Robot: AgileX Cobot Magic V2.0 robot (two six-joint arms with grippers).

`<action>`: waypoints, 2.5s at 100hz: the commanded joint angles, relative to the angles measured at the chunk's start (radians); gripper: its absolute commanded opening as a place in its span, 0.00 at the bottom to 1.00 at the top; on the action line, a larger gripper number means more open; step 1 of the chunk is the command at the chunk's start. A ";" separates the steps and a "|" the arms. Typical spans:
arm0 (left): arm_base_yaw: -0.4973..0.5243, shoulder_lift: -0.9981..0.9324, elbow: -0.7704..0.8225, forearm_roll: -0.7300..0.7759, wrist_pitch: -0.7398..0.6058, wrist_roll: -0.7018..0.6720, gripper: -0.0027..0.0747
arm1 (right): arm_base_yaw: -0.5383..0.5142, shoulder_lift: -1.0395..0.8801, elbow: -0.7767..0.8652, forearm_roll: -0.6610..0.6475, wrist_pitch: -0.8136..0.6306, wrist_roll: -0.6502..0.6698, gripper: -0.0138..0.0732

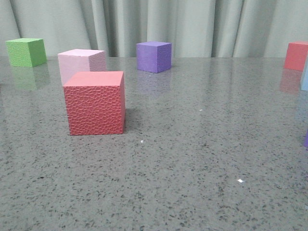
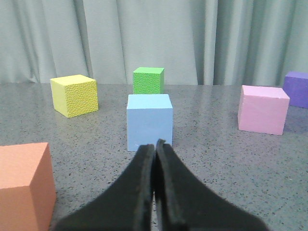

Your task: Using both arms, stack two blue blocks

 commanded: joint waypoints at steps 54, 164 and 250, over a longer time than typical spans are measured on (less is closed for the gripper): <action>0.000 -0.032 0.017 -0.003 -0.087 -0.007 0.01 | -0.007 -0.026 -0.034 -0.002 -0.143 -0.006 0.02; 0.000 0.613 -0.836 -0.089 0.791 -0.007 0.01 | -0.007 0.484 -0.805 0.048 0.755 -0.006 0.02; 0.000 0.620 -0.836 -0.089 0.798 0.036 0.77 | -0.007 0.484 -0.805 0.049 0.760 -0.006 0.78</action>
